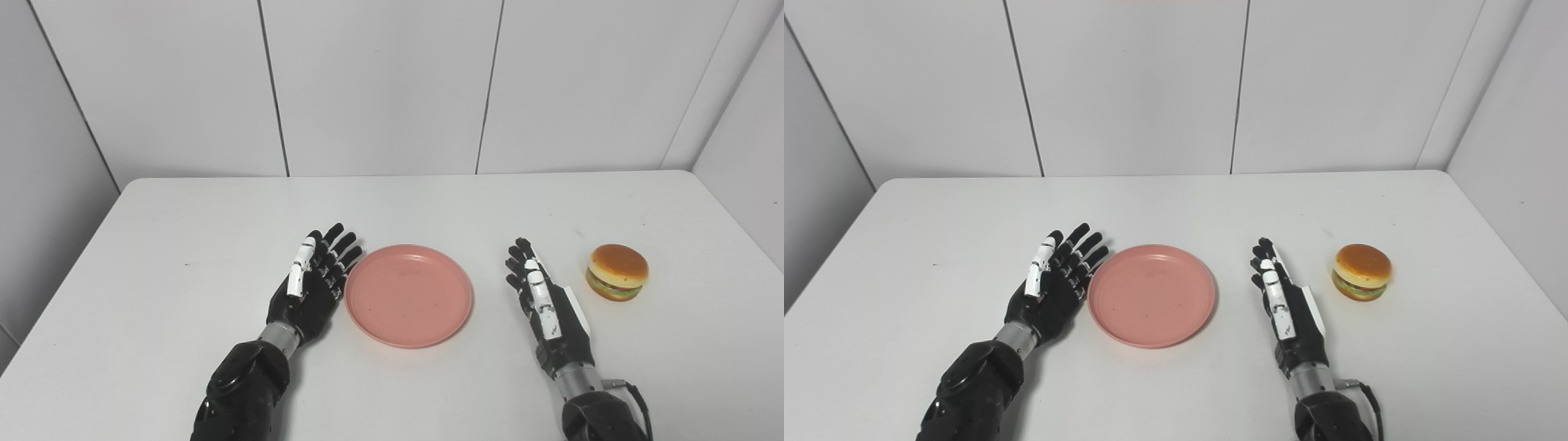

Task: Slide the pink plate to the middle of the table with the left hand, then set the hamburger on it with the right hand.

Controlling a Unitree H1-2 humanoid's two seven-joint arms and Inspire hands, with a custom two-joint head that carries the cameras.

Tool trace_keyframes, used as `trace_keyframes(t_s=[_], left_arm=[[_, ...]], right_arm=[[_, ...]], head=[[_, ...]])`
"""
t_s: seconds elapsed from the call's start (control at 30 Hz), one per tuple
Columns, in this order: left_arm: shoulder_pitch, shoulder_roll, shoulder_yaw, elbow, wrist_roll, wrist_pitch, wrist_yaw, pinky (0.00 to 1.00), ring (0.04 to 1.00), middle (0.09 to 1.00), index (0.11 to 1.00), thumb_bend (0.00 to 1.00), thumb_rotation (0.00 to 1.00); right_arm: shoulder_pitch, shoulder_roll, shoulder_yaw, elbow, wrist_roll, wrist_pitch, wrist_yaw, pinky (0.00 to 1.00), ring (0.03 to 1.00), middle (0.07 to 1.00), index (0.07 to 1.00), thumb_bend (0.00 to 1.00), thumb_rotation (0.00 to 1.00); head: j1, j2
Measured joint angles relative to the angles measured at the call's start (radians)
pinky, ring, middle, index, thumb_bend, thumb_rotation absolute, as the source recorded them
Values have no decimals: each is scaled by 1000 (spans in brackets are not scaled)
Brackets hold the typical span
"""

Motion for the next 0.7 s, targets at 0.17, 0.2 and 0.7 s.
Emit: trace_keyframes(t_s=[0.17, 0.2, 0.7], left_arm=[[1, 10, 8, 24, -3, -32, -30, 974, 962, 972, 971, 326, 1000], [0, 11, 11, 32, -4, -37, -36, 976, 959, 969, 966, 327, 1000], [-27, 66, 54, 136, -59, -100, -137, 1000, 982, 986, 987, 317, 1000]], right_arm=[[-23, -15, -14, -105, -21, 20, -29, 913, 906, 924, 933, 402, 1000], [-35, -22, -14, -121, -34, 28, -32, 918, 910, 925, 928, 416, 1000], [-167, -184, -15, -302, -400, 191, -79, 758, 852, 925, 957, 641, 987]], head=[[-57, -22], [-72, -28], [-233, -69]])
